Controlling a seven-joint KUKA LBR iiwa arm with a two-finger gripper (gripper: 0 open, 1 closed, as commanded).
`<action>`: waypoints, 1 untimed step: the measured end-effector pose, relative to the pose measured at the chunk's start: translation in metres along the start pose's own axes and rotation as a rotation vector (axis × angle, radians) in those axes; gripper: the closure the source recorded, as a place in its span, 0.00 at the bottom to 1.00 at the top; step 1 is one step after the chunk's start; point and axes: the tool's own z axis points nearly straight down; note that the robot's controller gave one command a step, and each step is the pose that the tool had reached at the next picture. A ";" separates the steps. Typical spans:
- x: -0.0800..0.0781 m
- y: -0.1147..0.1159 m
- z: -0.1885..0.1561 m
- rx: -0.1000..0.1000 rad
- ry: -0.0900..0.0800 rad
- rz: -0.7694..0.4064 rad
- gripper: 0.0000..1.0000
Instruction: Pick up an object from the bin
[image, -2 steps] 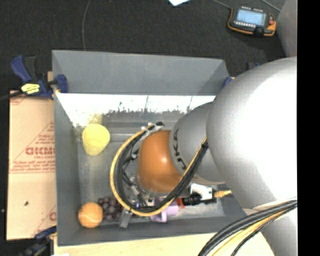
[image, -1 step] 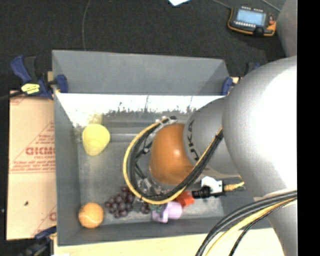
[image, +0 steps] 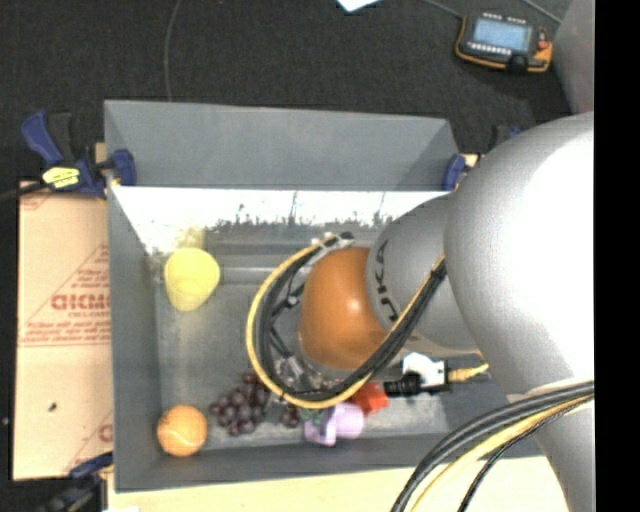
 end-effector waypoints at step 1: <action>0.000 0.000 -0.009 0.000 0.000 0.001 1.00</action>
Offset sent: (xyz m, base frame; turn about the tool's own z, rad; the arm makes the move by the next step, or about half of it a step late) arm -0.0005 -0.0003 0.1158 0.0009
